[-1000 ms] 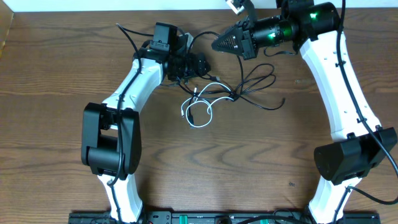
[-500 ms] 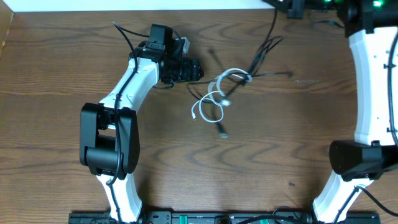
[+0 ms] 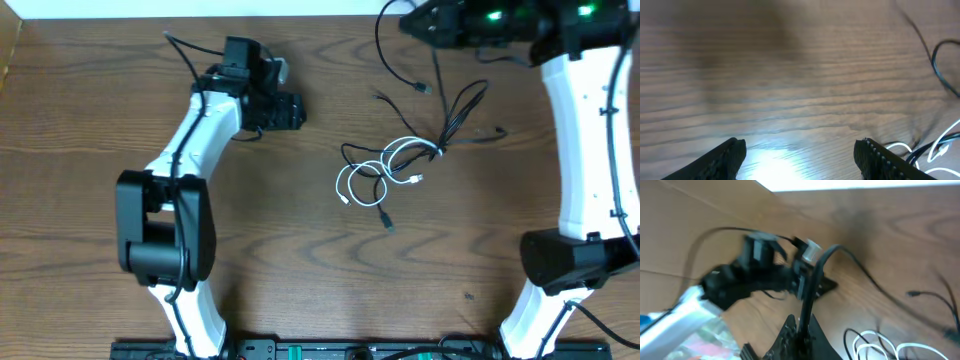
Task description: Untangle cables
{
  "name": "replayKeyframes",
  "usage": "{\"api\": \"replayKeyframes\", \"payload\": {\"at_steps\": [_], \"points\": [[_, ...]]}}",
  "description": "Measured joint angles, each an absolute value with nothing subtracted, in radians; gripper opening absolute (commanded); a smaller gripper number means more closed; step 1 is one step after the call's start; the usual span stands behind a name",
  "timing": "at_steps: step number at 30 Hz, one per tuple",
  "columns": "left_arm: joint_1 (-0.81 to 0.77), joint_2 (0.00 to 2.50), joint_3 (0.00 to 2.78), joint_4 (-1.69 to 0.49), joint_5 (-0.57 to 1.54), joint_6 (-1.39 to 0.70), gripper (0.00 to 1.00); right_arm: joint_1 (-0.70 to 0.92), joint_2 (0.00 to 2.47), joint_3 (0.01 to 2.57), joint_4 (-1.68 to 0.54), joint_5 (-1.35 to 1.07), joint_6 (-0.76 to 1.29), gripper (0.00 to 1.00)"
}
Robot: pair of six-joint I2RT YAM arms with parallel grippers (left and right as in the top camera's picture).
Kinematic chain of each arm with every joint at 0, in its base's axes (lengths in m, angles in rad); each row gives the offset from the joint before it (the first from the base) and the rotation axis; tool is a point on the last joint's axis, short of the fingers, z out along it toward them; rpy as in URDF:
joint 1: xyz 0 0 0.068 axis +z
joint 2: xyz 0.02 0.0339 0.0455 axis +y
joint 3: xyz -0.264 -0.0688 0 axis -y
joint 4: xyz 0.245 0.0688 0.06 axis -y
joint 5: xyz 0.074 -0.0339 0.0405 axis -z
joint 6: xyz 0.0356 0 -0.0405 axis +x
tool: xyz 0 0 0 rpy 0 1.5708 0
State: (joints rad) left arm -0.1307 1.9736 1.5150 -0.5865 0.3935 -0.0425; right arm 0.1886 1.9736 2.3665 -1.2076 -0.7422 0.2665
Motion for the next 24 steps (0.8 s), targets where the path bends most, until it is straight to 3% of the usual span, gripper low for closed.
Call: {"api": "replayKeyframes", "payload": {"at_steps": [12, 18, 19, 20, 22, 24], "points": [[-0.100, 1.736, 1.515, -0.614, 0.360, -0.017, 0.74, 0.431, 1.976, 2.363, -1.262, -0.322, 0.377, 0.01], [-0.100, 1.719, 1.515, -0.654, 0.360, -0.002, 0.74, 0.453, 2.025, 2.313, -1.179, -0.271, 0.401, 0.01], [-0.100, 1.719, 1.515, -0.658, 0.360, 0.002, 0.75, 0.453, 2.044, 2.308, -1.155, -0.279, 0.395, 0.05], [-0.099, 1.719, 1.515, -0.659, 0.360, 0.005, 0.74, 0.453, 2.066, 2.305, -1.125, -0.298, 0.387, 0.15], [-0.094, 1.719, 1.515, -0.660, 0.360, 0.009, 0.75, 0.453, 2.111, 2.298, -1.065, -0.346, 0.362, 0.47], [-0.086, 1.719, 1.515, -0.667, 0.359, 0.010, 0.74, 0.455, 2.149, 2.292, -1.020, -0.417, 0.323, 0.67]]}}
